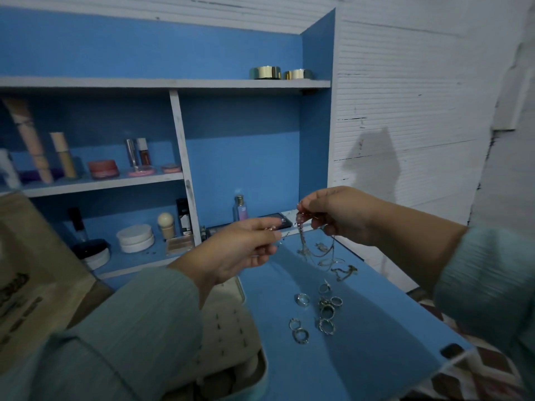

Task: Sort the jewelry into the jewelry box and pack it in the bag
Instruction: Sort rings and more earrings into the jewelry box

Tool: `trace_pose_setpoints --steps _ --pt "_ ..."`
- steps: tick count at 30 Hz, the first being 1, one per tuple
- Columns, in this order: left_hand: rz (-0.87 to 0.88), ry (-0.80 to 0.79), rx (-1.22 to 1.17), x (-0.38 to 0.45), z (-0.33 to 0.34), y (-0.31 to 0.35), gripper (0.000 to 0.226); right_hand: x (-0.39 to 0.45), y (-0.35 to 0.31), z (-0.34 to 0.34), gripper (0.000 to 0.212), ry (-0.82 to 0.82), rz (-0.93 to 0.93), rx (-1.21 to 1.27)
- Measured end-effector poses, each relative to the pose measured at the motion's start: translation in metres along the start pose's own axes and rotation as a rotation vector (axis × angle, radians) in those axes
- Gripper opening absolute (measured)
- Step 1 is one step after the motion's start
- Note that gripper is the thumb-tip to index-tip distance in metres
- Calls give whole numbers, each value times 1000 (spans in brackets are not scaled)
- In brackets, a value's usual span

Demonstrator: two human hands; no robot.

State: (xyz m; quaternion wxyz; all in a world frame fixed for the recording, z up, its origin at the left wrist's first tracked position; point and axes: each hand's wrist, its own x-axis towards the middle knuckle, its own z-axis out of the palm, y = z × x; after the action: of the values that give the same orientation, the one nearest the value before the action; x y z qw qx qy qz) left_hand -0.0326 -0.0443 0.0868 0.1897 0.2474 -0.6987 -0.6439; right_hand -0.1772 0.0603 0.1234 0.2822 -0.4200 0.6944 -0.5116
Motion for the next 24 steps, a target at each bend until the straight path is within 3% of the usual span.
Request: trace_pose_setpoints --steps 7,14,21,24 --pt "1 154 -27 -8 13 0 10 -14 -4 7 20 -65 -2 42" --pt "-43 103 -135 -19 15 1 34 -25 -2 17 20 -79 10 57" --pt "21 127 -170 -20 13 4 33 -25 10 17 9 -65 -34 -234" --pt "71 132 -178 -18 13 8 27 -22 14 16 7 -6 -20 -204"
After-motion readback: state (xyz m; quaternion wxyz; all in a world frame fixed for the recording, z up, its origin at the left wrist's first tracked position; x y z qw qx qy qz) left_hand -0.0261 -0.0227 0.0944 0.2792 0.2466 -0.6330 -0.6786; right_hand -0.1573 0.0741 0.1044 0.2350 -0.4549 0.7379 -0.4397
